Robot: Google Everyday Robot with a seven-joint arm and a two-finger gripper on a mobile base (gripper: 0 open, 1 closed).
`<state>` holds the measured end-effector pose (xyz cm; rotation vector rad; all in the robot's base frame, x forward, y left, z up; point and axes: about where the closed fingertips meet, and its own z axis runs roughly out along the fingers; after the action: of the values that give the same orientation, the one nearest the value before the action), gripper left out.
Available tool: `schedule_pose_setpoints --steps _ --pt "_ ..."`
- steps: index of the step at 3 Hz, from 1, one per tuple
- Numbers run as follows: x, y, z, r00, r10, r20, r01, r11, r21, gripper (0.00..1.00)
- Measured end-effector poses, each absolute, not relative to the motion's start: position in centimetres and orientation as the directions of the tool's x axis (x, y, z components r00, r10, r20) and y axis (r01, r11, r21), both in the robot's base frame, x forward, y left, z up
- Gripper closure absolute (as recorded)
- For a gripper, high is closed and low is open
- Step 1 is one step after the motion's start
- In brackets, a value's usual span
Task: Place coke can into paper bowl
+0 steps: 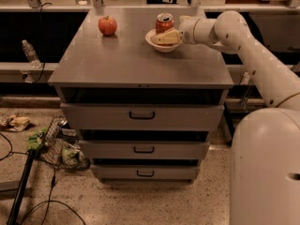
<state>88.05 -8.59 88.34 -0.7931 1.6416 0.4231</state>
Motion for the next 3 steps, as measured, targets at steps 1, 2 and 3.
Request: schedule_pose_setpoints --steps 1,2,3 --pt "86.4 -9.9 91.4 -0.056 -0.249 -0.967 -0.673 0.724 -0.148 0.00" --pt "83.3 -11.9 95.2 -0.057 -0.237 -0.970 -0.648 0.748 -0.144 0.00" --pt "79.6 -15.0 98.9 -0.068 -0.223 -0.972 -0.591 0.794 -0.141 0.00"
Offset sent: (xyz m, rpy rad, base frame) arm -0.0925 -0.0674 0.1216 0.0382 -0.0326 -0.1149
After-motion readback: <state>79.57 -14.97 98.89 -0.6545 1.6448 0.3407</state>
